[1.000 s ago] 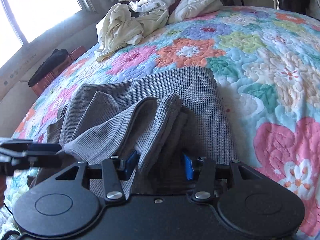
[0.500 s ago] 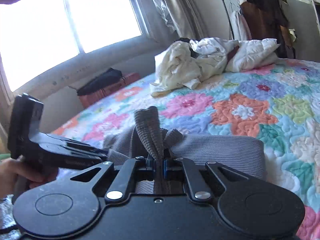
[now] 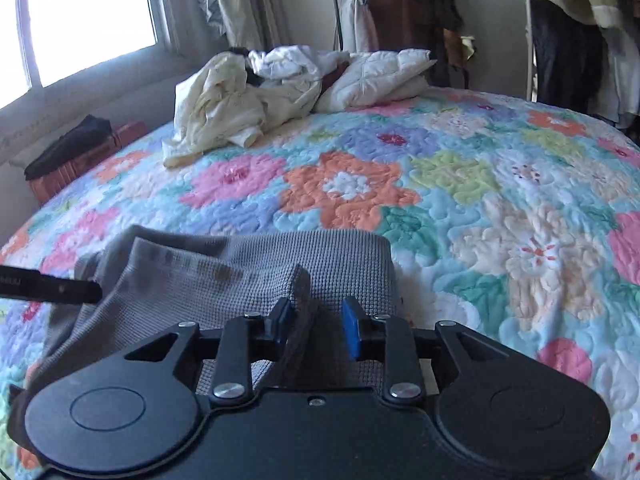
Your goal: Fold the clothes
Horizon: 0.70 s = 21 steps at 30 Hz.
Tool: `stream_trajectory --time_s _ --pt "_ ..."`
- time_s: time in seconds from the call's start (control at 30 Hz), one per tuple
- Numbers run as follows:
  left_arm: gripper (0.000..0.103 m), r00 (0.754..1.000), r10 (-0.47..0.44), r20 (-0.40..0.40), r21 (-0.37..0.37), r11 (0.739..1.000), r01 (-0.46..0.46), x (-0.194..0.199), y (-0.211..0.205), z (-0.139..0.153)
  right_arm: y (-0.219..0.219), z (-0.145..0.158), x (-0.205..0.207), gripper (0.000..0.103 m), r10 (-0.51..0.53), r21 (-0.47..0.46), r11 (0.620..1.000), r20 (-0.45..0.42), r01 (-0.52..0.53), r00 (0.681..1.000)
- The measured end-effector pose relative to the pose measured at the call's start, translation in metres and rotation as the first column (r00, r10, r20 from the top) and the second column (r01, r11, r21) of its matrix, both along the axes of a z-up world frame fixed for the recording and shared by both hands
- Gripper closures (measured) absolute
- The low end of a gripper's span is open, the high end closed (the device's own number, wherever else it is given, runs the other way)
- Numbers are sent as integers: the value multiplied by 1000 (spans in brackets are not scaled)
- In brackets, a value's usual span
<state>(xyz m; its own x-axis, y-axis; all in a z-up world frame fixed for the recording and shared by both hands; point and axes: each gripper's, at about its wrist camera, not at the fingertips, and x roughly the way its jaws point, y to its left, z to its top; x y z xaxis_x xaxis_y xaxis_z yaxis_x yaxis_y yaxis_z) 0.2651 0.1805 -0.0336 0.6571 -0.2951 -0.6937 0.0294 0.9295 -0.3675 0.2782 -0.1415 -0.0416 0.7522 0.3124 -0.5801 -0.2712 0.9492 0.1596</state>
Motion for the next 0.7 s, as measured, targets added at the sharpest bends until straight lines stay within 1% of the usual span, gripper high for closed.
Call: stream_trajectory --time_s 0.07,0.1,0.13,0.2,0.23,0.27,0.3,0.37,0.4,0.47,0.5,0.53,0.6,0.63,0.67,0.7 --pt "31 999 -51 -17 43 998 52 -16 -9 5 2 7 -16 67 40 1 999 27 -40 999" --pt "28 997 -74 -28 67 995 76 -23 -13 6 5 10 -23 65 68 -6 998 36 -68 997" --pt "28 996 -76 -53 115 990 82 -28 -17 4 8 12 -31 60 95 -16 995 43 -94 995" --pt "28 990 -60 -130 218 972 87 -34 -25 -6 18 9 -40 57 129 -56 990 25 -128 991" --pt "26 986 -43 -164 285 954 89 -35 -28 -13 22 7 -44 56 144 -76 987 16 -142 989" --pt "26 984 -44 -175 342 934 103 -35 -33 -18 25 5 -46 56 141 -92 986 4 -140 990" --pt "26 984 -56 -166 379 918 117 -36 -37 -20 26 1 -47 56 129 -109 985 -13 -130 992" --pt "26 988 -54 -147 417 902 111 -36 -42 -15 23 -4 -51 56 80 -139 987 -30 -84 996" --pt "26 991 -46 -127 438 894 97 -38 -43 -10 19 -5 -55 55 51 -150 987 -30 -55 998" --pt "29 998 -33 -60 471 880 57 -47 -43 4 7 0 -64 52 6 -130 991 -19 -8 1000" --pt "29 999 -36 -25 463 885 43 -52 -43 11 0 3 -69 49 -19 -116 993 -16 17 1000" --pt "30 998 -50 26 427 904 34 -59 -42 22 -9 5 -72 43 -56 -74 996 -23 54 998" --pt "47 993 -80 92 339 940 44 -67 -42 36 -27 8 -79 35 -128 11 992 -46 128 991" --pt "57 990 -92 106 312 949 55 -67 -44 39 -37 6 -80 31 -162 74 983 -89 168 983" --pt "58 988 -106 115 284 956 69 -66 -49 39 -49 -1 -83 29 -191 156 964 -155 215 969" --pt "58 988 -121 92 242 966 96 -63 -53 34 -60 -9 -85 25 -210 235 936 -223 261 952"
